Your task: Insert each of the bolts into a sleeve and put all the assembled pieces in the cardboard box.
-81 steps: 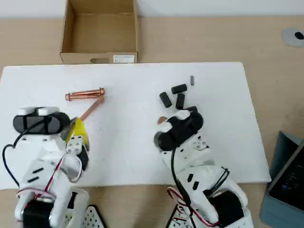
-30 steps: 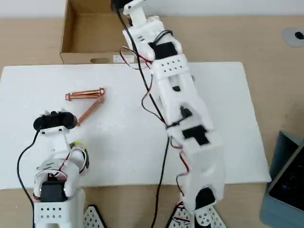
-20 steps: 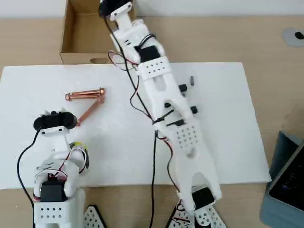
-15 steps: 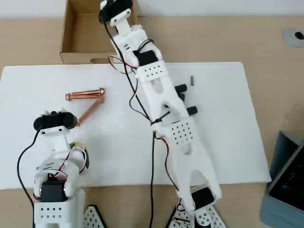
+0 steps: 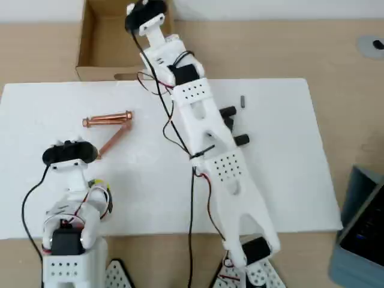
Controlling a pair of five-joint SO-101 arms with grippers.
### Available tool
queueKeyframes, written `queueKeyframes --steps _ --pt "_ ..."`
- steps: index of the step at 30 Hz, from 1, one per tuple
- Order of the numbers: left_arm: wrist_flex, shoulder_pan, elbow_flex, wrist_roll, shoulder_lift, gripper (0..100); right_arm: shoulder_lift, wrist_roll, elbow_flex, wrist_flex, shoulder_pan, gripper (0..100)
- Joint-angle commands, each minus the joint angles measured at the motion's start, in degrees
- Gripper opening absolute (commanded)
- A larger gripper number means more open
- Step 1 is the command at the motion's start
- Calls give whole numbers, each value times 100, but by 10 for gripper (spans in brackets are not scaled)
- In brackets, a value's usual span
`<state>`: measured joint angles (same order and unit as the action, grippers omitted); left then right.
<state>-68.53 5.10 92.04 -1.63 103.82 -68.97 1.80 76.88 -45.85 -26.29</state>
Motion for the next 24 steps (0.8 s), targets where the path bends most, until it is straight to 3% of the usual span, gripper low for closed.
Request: queueKeyframes --steps 1,8,24 --pt "26 18 -18 -18 22 4 119 35 620 -273 -66 143" --pt "35 35 -18 0 22 5 110 35 1868 -1319 4 85" --pt "35 35 -18 0 22 5 1367 35 1859 -3332 470 23"
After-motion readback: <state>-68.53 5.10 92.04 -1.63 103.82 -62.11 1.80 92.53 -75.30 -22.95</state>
